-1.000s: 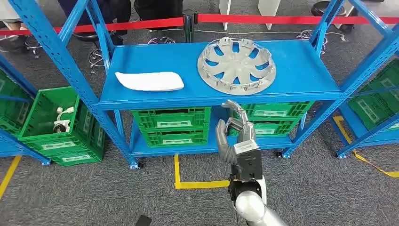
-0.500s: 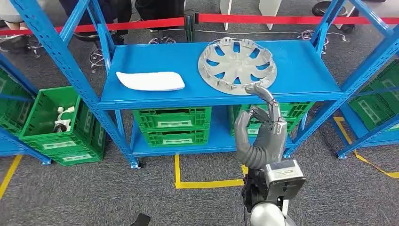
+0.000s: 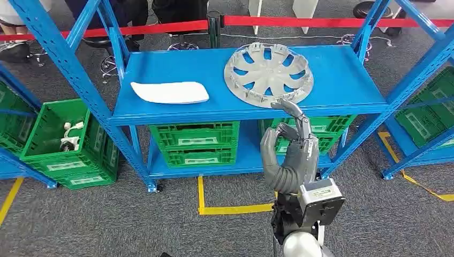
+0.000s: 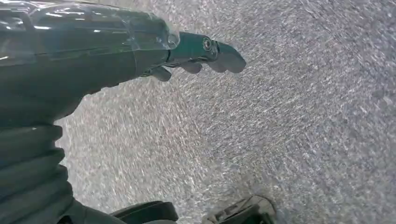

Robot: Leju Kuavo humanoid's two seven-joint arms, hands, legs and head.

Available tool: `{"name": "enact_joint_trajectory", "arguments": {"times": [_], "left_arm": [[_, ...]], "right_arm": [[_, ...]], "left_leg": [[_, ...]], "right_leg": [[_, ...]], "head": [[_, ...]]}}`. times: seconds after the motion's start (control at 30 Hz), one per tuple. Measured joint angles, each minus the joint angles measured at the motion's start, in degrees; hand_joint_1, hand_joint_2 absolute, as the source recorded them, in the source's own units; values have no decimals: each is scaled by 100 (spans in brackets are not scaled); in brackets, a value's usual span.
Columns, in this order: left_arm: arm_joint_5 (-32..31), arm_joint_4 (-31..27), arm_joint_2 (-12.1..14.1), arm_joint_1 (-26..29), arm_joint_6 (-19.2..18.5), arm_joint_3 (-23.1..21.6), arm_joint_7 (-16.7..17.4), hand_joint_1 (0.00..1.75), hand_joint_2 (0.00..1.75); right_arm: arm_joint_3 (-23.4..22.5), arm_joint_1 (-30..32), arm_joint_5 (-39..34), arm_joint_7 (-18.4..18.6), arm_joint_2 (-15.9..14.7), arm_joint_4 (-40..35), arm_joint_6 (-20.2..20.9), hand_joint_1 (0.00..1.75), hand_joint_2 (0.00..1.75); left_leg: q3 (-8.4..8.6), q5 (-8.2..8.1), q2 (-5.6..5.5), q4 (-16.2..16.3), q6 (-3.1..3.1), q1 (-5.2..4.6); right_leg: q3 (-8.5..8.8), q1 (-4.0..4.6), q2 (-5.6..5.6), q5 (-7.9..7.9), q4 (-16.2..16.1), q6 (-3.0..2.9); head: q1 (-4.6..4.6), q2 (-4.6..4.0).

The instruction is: Take the parts from the cabinet and place them on the table.

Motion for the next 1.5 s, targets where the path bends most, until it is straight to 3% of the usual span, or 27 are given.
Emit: {"name": "enact_joint_trajectory", "arguments": {"times": [0.47, 0.7, 0.8, 0.87, 0.9, 1.0, 1.03, 1.07, 1.1, 1.17, 1.23, 1.27, 1.33, 1.37, 1.4, 1.43, 1.5], "left_arm": [[-304, 4, 94, 7, -118, -490, -37, 0, 175], [-385, 13, 144, 9, -118, -678, 76, 0, 175], [-426, 22, 162, 10, -127, -745, 120, 0, 175], [-428, 22, 164, 6, -131, -798, 124, 0, 175], [-426, 22, 164, 7, -133, -805, 133, 0, 175], [-435, 24, 162, 28, -127, -835, 146, 0, 175], [-435, 24, 168, 37, -125, -853, 151, 0, 175], [-433, 26, 175, 45, -122, -870, 153, 0, 175], [-420, 28, 177, 48, -122, -910, 153, 0, 175], [-402, 26, 175, 45, -122, -960, 153, 0, 175], [-387, 31, 175, 28, -120, -990, 153, 0, 175], [-385, 28, 173, 29, -118, -992, 153, 0, 175], [-385, 33, 151, 44, -120, -1010, 153, 0, 175], [-385, 33, 144, 35, -120, -1030, 153, 0, 175], [-389, 28, 149, 28, -125, -1045, 155, 0, 175], [-389, 28, 149, 8, -127, -1049, 155, 0, 175], [-398, 31, 155, 15, -136, -1067, 155, 0, 175]], "right_arm": [[118, -68, -70, 13, -7, 46, 0, 175, 175], [159, -69, -83, 13, -5, 61, 0, 175, 175], [195, -85, -118, 13, -4, 92, 0, 175, 175], [203, -126, -157, 13, -4, 94, 0, 175, 175], [210, -151, -157, 13, -7, 96, 0, 175, 175], [236, -172, -175, 13, -9, 131, 0, 175, 175], [243, -166, -194, 15, -13, 146, 0, 175, 175], [249, -169, -212, 28, -20, 162, 0, 175, 175], [254, -175, -219, 42, -28, 179, 0, 175, 175], [264, -190, -227, 46, -42, 214, 0, 175, 175], [276, -188, -252, 61, -59, 247, 0, 175, 175], [280, -206, -267, 68, -63, 253, 0, 175, 175], [286, -210, -267, 68, -77, 267, 0, 175, 175], [295, -228, -267, 68, -83, 264, 0, 175, 175], [306, -244, -262, 61, -83, 260, 0, 175, 175], [311, -256, -265, 61, -81, 264, 0, 175, 175], [337, -262, -271, 61, -90, 286, 0, 175, 175]], "left_leg": [[1, 0, 7, 6, 1, -11], [-17, 2, 7, 41, 17, -47], [-41, 18, 6, 57, 57, -63], [7, 74, 5, -49, 165, -1], [13, 84, 10, -87, 185, 4], [14, 79, 51, -88, 207, 5], [30, 61, 52, -87, 211, 2], [68, 29, 48, -86, 199, 2], [122, -17, 35, -86, 190, 2], [261, -119, 0, -86, 158, 1], [270, -201, -8, -94, 88, -2], [249, -202, -29, -114, 37, 37], [249, -206, -32, -161, -24, 58], [314, -222, -34, -193, -56, 30], [281, -313, -24, -99, -73, 35], [82, -428, -25, 244, -98, 55], [-553, -689, -36, 1216, -157, 81]], "right_leg": [[-2, -9, 4, 8, -3, 9], [-5, -40, 4, 31, -3, 45], [-14, -59, 4, 62, -20, 93], [-40, -52, 7, 35, -45, 141], [-94, -44, -1, -19, 77, 158], [-815, -56, 0, -467, 1352, 180], [-1015, -56, 0, -485, 1647, 183], [-1097, -56, -1, -357, 1691, 175], [-1057, -55, -1, -69, 1478, 157], [-807, -45, 2, 612, 646, 94], [-722, 35, 31, 589, 541, 1], [-662, 45, -3, 508, 420, -69], [-665, 72, -3, 428, 385, -138], [-575, 39, -6, 401, 262, -162], [-353, -19, 38, 215, -43, -79], [-292, -30, 24, 238, -82, -120], [-200, -62, -22, 180, -113, -152]], "head": [[18, 2], [24, 0], [28, 2], [11, 2], [40, 0], [140, 0], [149, 0], [157, 0], [157, 0], [166, 0], [102, -5], [137, 2], [155, 2], [149, 2], [156, 0], [61, 2], [33, 2]]}}
